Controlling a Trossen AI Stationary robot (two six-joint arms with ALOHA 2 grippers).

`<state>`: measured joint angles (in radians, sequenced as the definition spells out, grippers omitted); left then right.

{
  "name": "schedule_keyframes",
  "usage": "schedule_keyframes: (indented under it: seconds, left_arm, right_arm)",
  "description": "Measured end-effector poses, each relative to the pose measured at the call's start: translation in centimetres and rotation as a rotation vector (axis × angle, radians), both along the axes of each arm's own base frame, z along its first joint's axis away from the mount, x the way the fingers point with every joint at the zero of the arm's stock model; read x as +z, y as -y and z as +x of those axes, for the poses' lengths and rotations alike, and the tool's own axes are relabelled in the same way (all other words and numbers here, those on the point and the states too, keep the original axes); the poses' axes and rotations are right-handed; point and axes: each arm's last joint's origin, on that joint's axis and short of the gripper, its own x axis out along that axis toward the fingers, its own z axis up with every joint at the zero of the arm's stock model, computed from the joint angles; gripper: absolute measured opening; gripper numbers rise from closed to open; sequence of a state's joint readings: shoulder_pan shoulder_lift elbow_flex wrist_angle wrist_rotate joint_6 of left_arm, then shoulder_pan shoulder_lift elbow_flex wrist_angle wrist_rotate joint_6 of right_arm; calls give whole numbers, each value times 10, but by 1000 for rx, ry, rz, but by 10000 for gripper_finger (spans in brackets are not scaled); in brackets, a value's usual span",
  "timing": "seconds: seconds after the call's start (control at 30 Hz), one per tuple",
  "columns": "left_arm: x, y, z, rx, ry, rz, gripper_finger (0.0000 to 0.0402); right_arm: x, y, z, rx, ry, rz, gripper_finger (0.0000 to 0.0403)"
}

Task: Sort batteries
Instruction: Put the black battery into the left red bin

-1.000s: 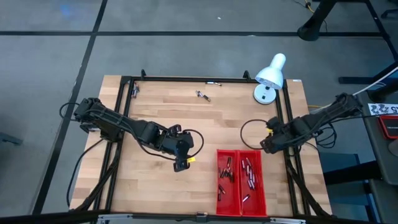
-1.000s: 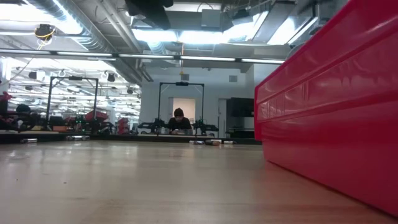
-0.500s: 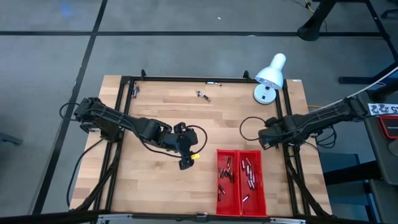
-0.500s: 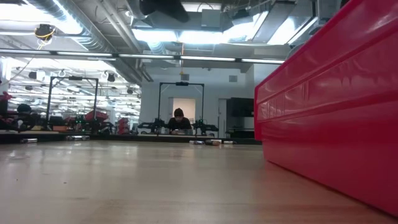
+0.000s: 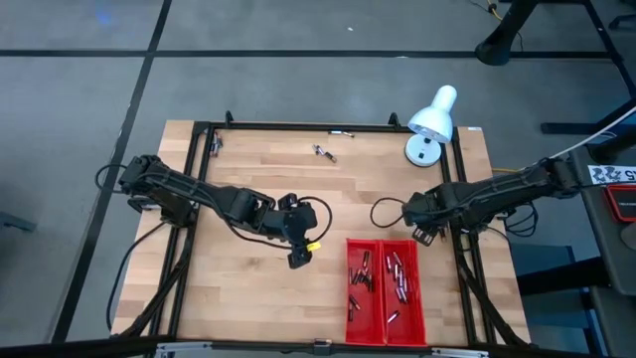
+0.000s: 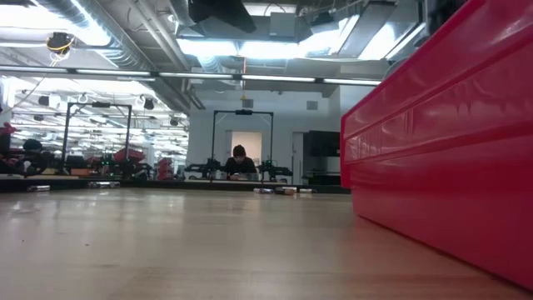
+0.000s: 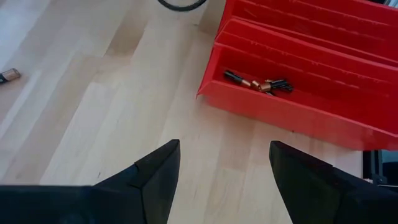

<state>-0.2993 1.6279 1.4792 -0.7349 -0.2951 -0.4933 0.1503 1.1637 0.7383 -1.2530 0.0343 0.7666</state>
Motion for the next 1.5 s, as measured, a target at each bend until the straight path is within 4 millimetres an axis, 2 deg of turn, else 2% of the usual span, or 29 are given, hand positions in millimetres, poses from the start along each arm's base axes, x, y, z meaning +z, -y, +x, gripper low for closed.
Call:
schedule_keyframes:
  seconds: [0.07, 0.3, 0.5, 0.7, 1.07, 1.5]
  left_arm:
    - [0, 0, 0, 6, -2, -4, 237]
    - [-1, 2, -2, 13, -10, -15, 237]
    - [-1, 2, -2, 28, -8, -27, 237]
    - [-1, 2, -2, 32, -7, -32, 237]
    - [-1, 0, -1, 44, -6, -36, 237]
    - [-1, 0, -1, 52, -6, -42, 237]
  right_arm:
    - [-3, 4, 2, 31, -23, 6, 198]
    - [-10, 28, 8, -40, -81, 27, 198]
    - [-10, 54, 4, -176, -78, 56, 198]
    - [-31, 71, -4, -234, -74, 179, 198]
    - [-64, 78, 1, -253, -242, 233, 198]
    - [-80, 76, 5, -163, -302, 385, 198]
